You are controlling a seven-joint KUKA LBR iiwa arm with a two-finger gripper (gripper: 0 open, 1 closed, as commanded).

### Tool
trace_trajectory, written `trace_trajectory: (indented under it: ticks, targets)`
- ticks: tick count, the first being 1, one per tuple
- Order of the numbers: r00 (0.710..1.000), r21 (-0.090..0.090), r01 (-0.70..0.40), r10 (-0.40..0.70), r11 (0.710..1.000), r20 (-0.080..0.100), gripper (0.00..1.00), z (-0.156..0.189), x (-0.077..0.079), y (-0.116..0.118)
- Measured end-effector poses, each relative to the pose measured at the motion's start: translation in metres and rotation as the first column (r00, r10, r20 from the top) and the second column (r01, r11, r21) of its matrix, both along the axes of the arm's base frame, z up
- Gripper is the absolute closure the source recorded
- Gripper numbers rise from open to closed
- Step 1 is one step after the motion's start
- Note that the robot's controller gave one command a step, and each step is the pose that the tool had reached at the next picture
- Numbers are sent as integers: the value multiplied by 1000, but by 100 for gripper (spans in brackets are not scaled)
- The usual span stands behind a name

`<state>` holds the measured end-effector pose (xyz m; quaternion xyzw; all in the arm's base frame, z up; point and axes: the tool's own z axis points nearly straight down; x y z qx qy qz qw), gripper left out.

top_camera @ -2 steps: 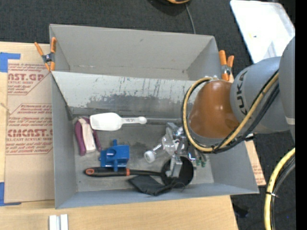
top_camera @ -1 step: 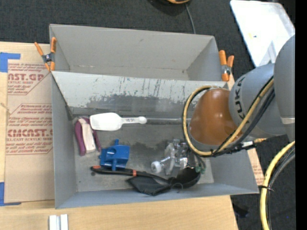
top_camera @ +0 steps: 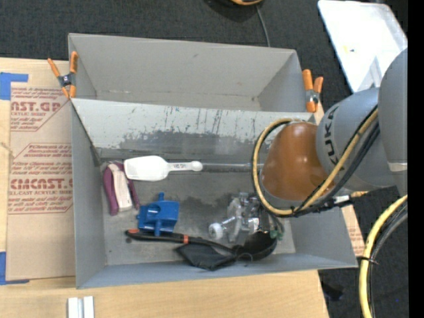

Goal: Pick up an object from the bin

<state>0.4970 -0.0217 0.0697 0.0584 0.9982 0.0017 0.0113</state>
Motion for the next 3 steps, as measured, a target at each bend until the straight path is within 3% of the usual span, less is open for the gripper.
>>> trace_trajectory:
  ticks: [2,3]
  targets:
    - [1000,0,0,0,1000,0,100,0,0,0]
    - [992,-4,-129,129,992,0,100,0,0,2]
